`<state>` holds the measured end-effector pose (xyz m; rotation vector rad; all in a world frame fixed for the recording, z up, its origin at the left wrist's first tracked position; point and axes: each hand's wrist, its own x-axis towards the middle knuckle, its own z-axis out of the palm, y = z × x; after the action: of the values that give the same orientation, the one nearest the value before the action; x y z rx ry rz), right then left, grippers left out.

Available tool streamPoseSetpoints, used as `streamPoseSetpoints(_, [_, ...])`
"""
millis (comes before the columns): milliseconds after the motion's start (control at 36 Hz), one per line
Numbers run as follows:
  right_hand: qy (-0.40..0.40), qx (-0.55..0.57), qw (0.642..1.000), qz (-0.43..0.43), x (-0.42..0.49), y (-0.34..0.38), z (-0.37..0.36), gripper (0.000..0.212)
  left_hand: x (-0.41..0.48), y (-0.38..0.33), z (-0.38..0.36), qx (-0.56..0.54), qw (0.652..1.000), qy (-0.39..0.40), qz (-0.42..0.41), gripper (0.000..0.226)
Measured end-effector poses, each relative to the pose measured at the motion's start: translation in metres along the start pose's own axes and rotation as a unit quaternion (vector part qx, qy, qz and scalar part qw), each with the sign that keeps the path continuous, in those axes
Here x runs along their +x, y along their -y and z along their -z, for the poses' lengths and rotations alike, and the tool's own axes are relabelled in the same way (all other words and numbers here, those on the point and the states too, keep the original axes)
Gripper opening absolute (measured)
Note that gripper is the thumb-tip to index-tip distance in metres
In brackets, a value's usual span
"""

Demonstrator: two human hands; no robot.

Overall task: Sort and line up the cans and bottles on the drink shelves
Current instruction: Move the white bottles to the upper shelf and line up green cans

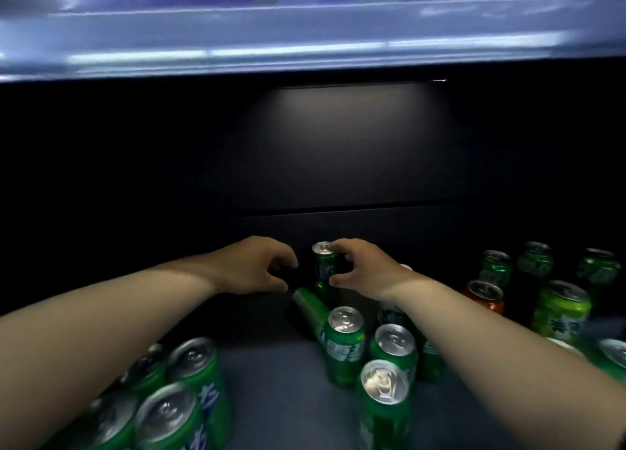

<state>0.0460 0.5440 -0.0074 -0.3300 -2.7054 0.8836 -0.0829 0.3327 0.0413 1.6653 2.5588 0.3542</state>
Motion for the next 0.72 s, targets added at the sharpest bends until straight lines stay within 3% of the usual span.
streamPoseSetpoints(278, [-0.031, -0.063, 0.997, -0.012, 0.054, -0.015, -0.035, 0.078, 0.068, 0.032, -0.044, 0.059, 0.983, 0.124, -0.121, 0.04])
streamPoseSetpoints(472, [0.019, -0.111, 0.994, -0.014, 0.063, -0.016, -0.034, 0.07, 0.086, 0.035, -0.079, 0.021, 0.962, 0.222, -0.16, 0.062])
streamPoseSetpoints(639, [-0.04, -0.095, 0.994, -0.019, 0.068, -0.018, -0.032, 0.053, 0.092, 0.045, -0.08, 0.032, 0.964, 0.185, -0.188, 0.069])
streamPoseSetpoints(722, [-0.053, -0.074, 0.995, -0.042, 0.07, -0.017, -0.032, 0.067, 0.091, 0.046, -0.087, 0.037, 0.953, 0.238, -0.185, 0.081])
